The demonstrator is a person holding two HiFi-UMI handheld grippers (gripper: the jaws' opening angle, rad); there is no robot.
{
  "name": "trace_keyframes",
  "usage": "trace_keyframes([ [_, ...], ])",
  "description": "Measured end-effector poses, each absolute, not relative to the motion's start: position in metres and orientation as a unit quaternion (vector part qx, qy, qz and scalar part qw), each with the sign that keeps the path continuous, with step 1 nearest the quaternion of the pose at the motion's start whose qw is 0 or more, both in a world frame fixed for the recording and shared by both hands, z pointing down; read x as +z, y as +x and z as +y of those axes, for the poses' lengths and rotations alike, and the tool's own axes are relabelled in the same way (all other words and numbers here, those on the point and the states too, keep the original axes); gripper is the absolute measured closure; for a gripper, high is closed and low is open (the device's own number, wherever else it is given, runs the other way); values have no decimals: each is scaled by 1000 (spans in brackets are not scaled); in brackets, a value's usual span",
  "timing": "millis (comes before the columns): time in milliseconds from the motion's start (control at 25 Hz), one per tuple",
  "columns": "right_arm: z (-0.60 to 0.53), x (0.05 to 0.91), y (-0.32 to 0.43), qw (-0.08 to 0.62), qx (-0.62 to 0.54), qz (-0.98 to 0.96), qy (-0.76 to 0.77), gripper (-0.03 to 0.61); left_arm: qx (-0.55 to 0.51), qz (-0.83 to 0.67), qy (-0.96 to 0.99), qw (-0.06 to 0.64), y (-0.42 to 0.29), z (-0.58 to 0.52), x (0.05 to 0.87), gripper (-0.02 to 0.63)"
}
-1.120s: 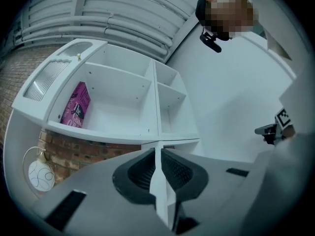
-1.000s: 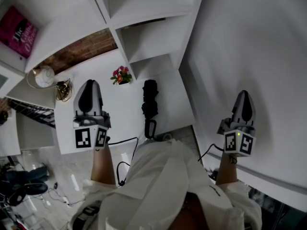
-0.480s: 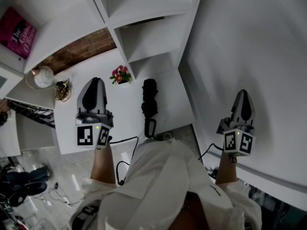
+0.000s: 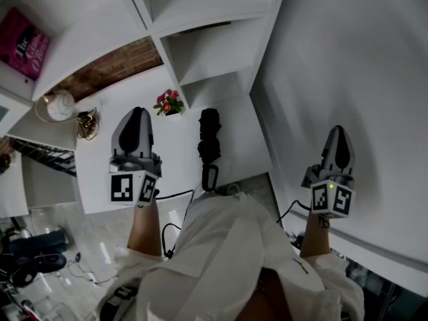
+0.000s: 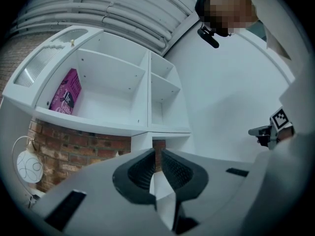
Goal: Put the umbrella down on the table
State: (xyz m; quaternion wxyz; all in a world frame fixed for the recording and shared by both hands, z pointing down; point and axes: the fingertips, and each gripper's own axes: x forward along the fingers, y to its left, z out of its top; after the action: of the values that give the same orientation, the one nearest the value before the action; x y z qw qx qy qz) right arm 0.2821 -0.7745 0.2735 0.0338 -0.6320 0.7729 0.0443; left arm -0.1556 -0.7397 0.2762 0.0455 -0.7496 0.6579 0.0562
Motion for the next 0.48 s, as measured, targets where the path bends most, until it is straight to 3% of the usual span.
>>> trace_keyframes([
  [480, -778, 278, 283, 32, 40, 775, -630, 560, 50, 657, -752, 26, -150, -743, 289, 558],
])
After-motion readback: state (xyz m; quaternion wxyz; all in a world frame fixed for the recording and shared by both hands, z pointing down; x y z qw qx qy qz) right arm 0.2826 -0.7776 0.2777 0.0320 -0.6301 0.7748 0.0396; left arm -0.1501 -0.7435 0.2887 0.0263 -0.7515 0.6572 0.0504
